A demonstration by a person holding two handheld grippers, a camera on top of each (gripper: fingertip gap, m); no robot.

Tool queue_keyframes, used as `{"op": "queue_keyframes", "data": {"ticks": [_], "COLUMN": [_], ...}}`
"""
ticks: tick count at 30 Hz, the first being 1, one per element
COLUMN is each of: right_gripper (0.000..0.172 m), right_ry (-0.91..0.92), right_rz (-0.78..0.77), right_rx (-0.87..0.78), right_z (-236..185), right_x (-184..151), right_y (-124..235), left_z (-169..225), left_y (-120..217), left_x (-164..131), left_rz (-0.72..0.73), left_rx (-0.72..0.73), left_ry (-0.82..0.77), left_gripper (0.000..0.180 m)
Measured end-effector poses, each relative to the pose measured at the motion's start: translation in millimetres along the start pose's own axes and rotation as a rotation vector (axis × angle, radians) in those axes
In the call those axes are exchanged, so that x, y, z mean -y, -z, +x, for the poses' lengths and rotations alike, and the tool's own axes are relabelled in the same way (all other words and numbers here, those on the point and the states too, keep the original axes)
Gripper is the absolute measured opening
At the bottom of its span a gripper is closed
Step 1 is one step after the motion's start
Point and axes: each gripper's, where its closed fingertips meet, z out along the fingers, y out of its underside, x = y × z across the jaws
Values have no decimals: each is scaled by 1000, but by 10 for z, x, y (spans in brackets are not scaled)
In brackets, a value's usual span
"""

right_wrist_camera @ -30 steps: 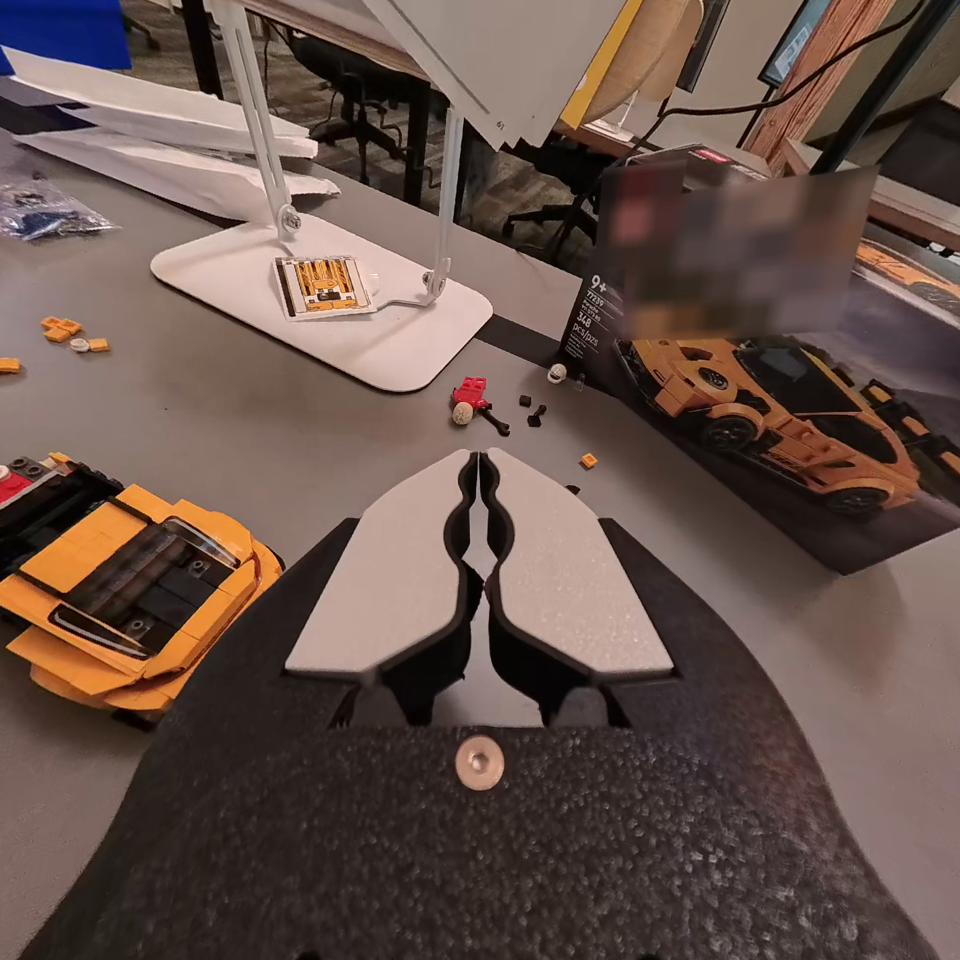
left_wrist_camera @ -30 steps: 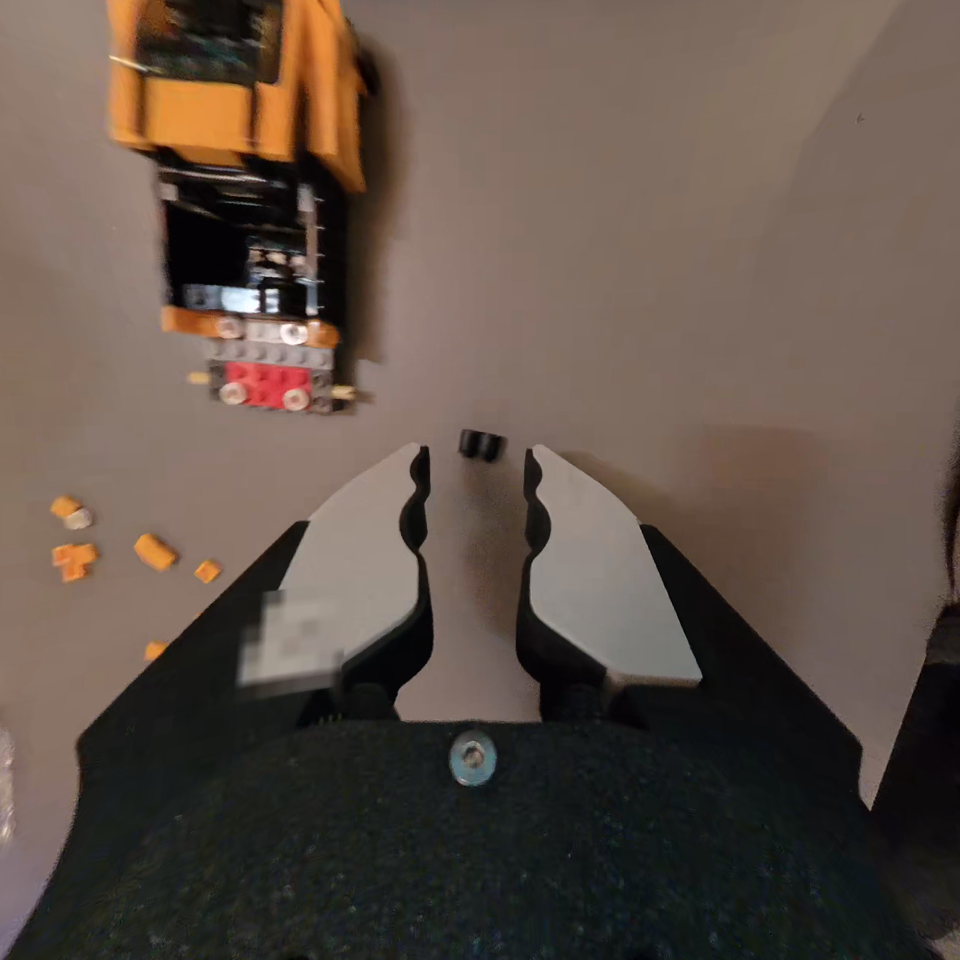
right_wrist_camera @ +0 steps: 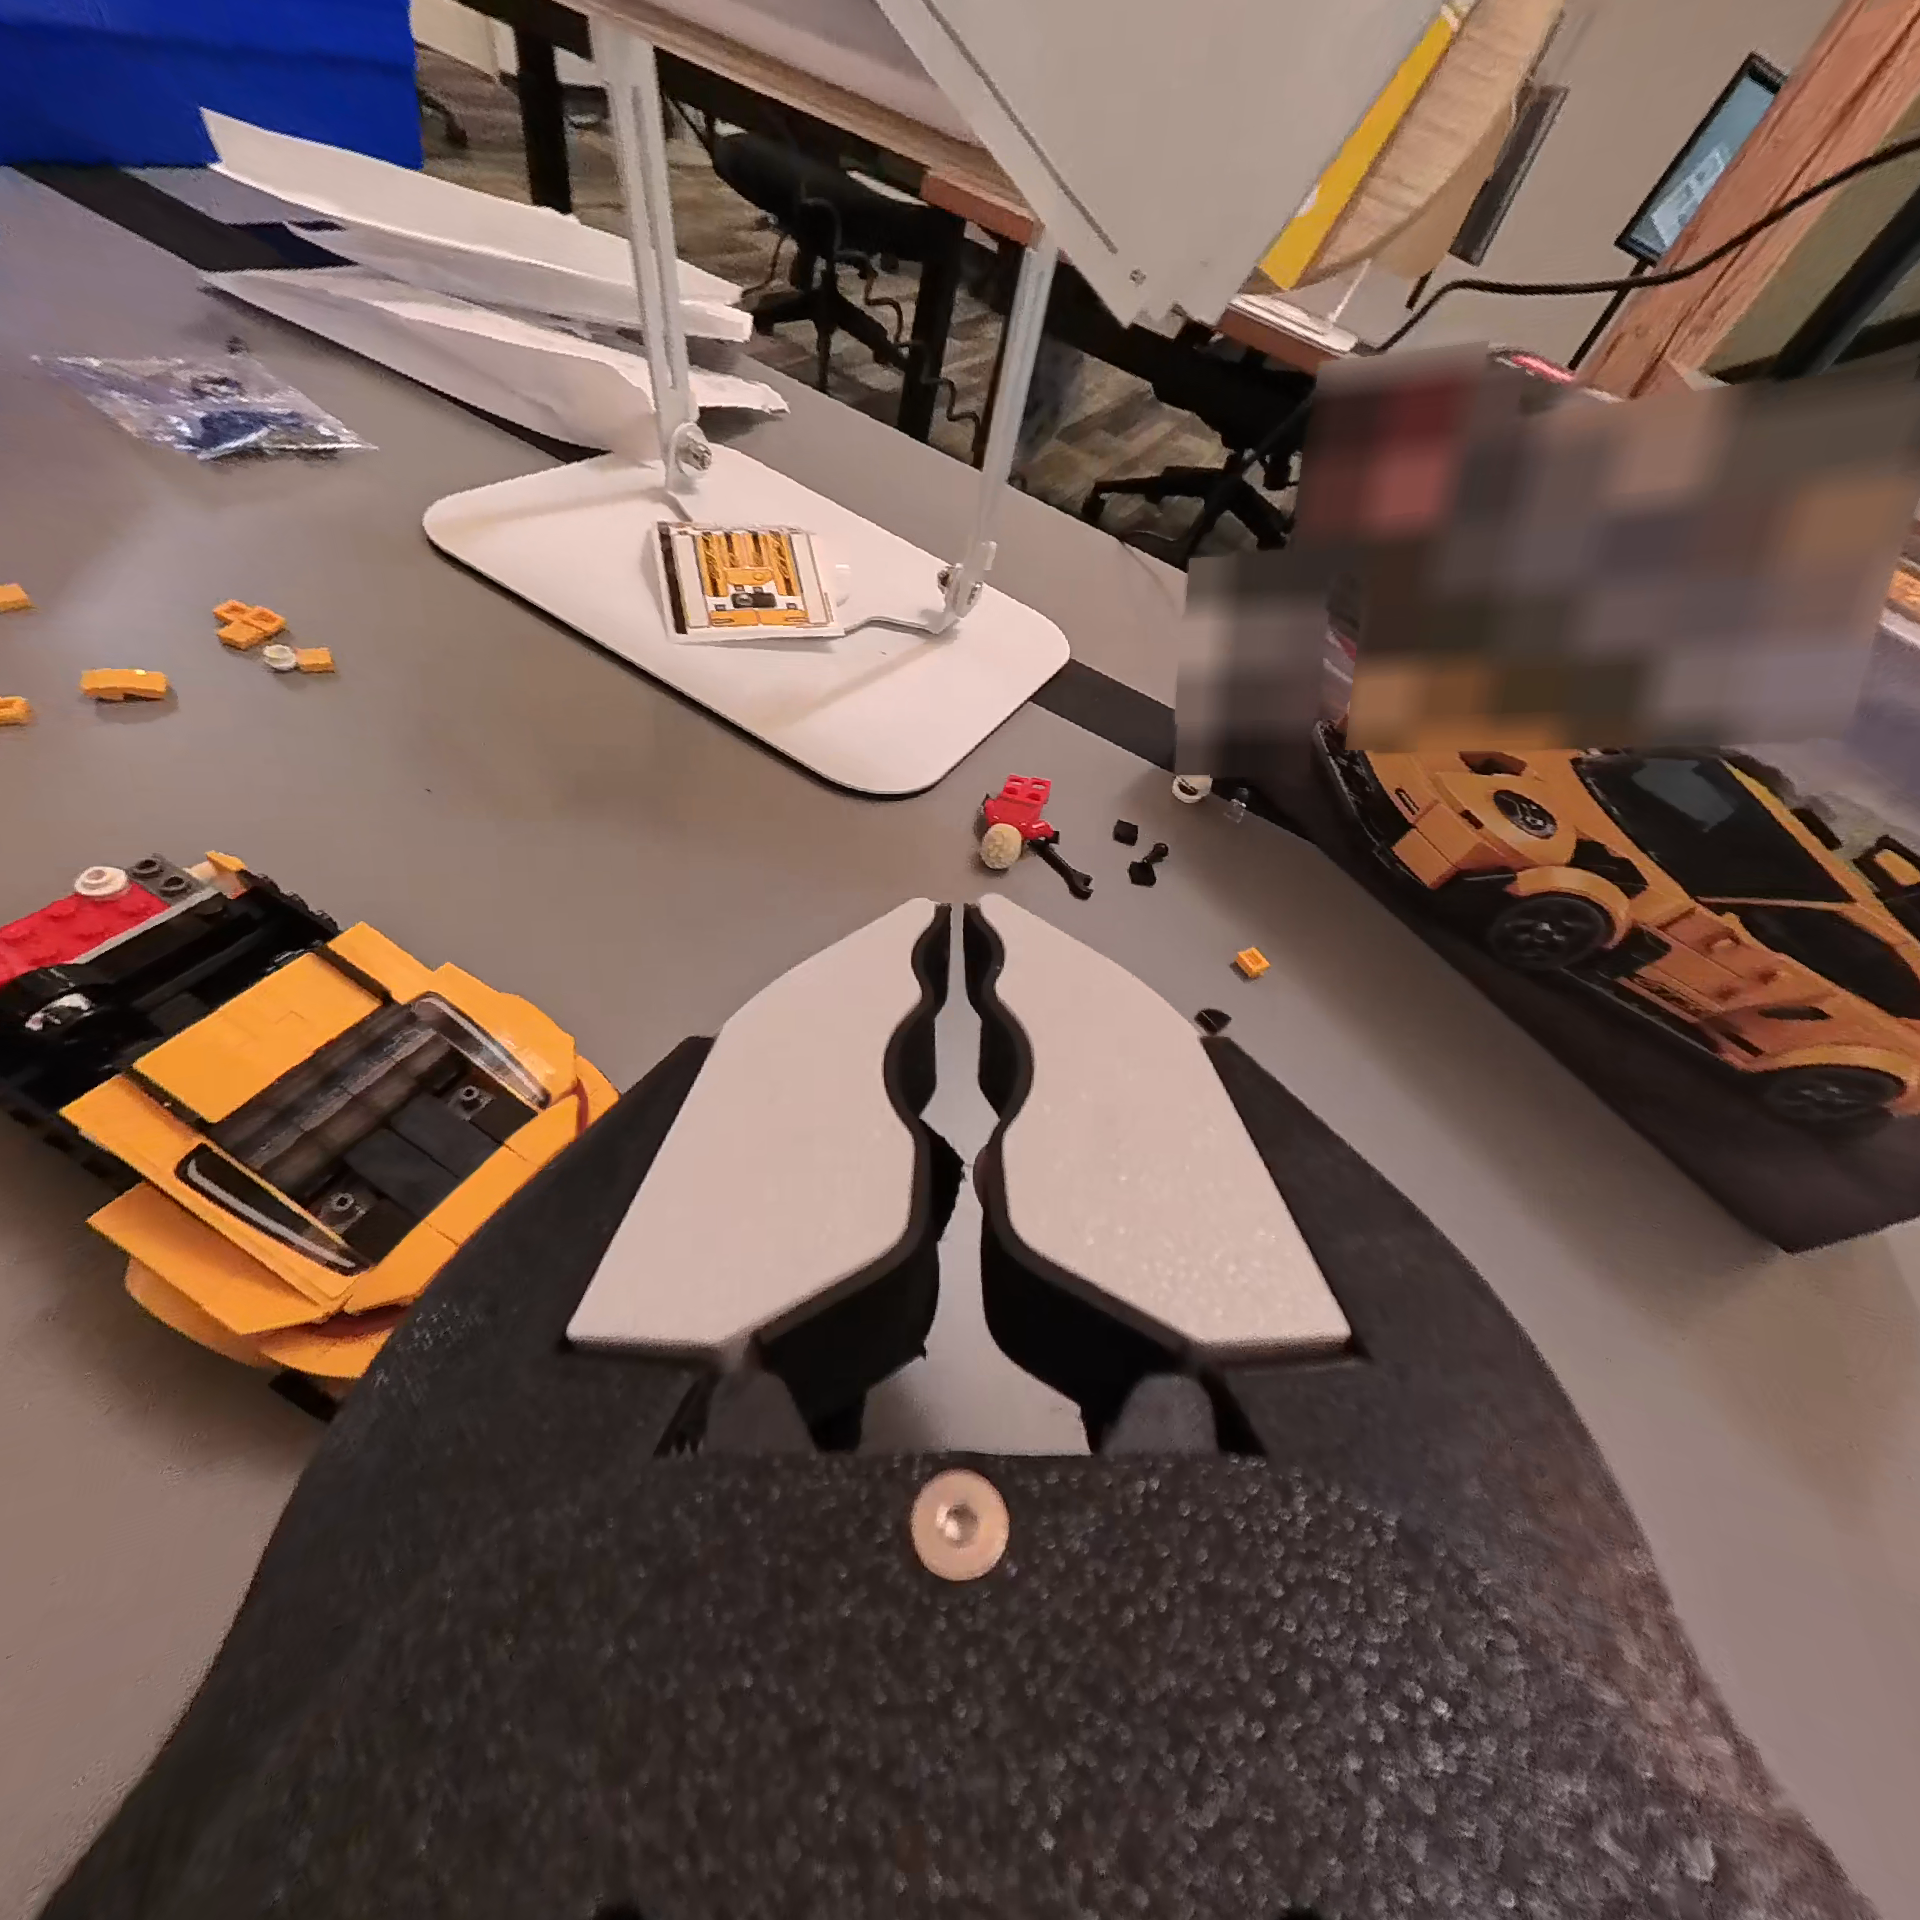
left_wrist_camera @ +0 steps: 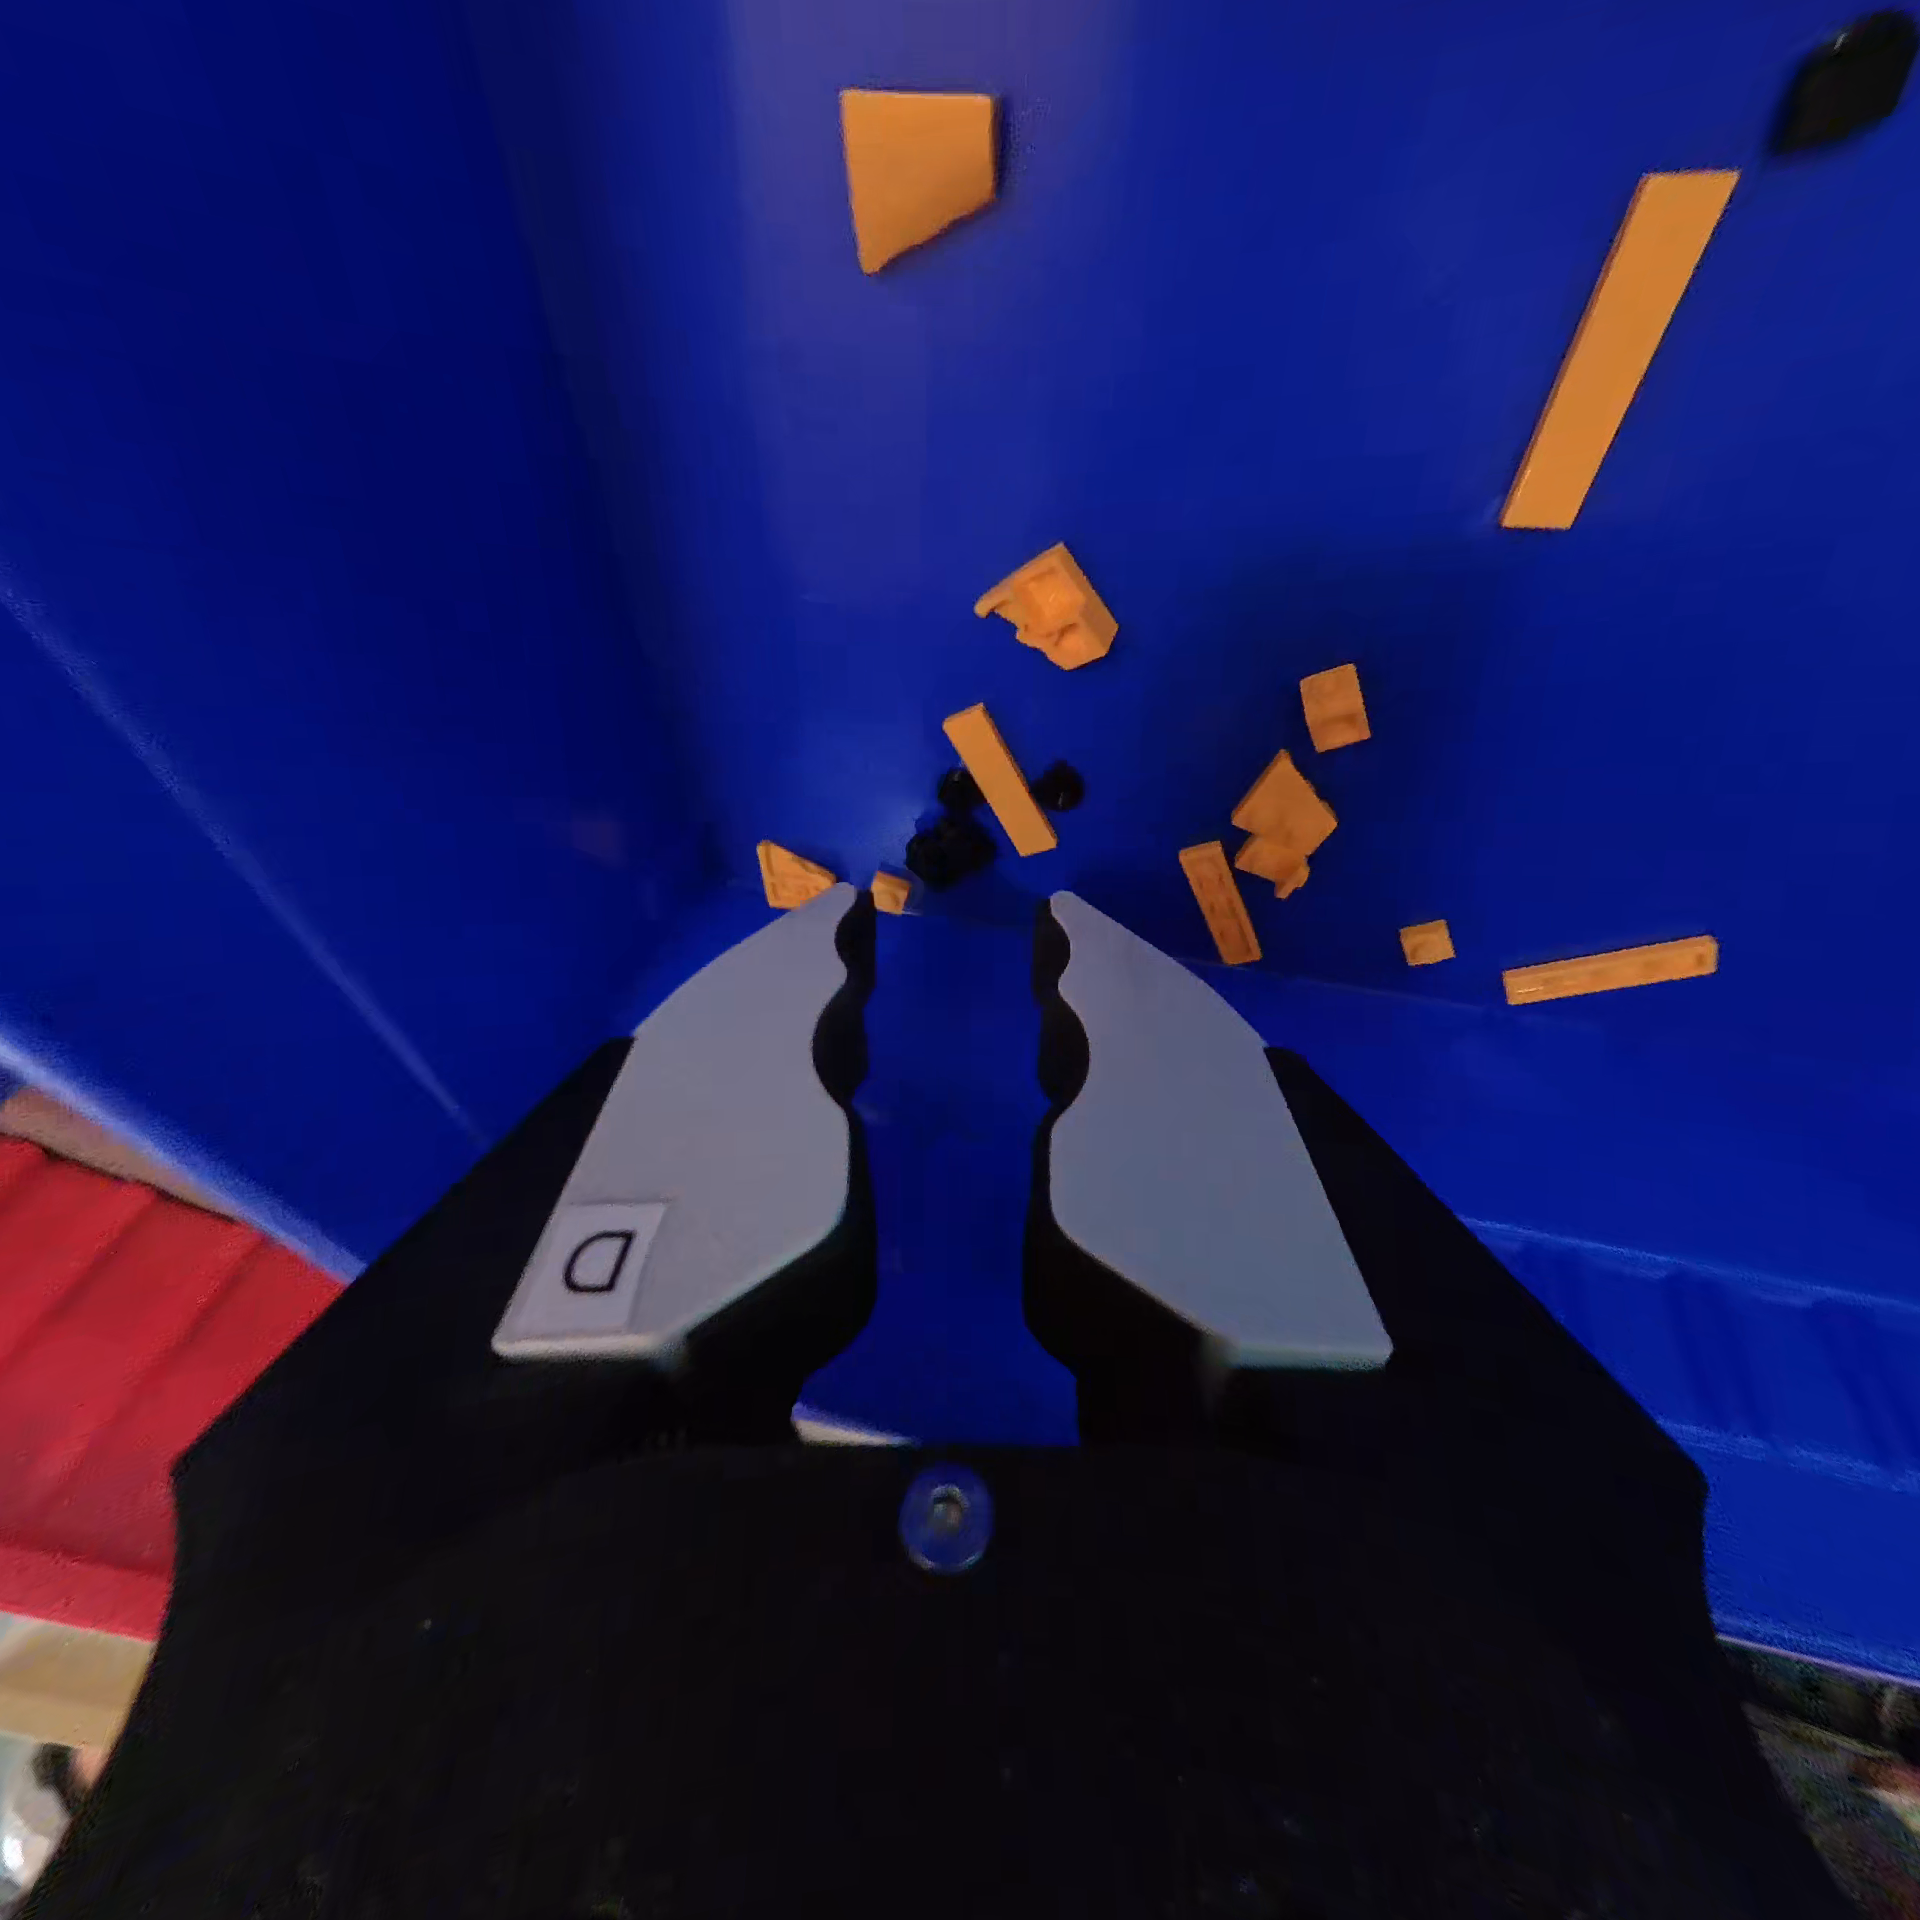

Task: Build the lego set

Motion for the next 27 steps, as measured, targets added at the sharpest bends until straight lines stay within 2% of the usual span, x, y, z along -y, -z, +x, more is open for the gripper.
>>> {"op": "queue_keyframes", "data": {"ticks": [5,8,11,13,17,24,27], "right_gripper": [2,2,2,2,2,2,2], "right_ry": [20,14,8,7,4,-6,-4], "right_rz": [2,-12,-21,-26,-24,33,58], "right_rx": [21,30,33,34,34,49,49], "right_z": [-50,-59,-60,-60,-57,-71,-70], "right_x": [-28,-65,-90,-101,-97,44,108], "right_y": [-33,-59,-73,-78,-75,1,44], "left_z": [44,61,66,112,82,233,609], "left_y": [-161,-217,-237,-242,-200,662,1119], "left_x": [-92,-55,-46,-59,-43,164,449], "left_rz": [-82,-70,-69,-78,-74,191,349], "left_rx": [-54,-73,-97,-143,-92,-12,-27], "left_ry": [-108,-135,-141,-123,-106,-79,-140], "left_gripper": [32,32,26,10,9,8,8]}}
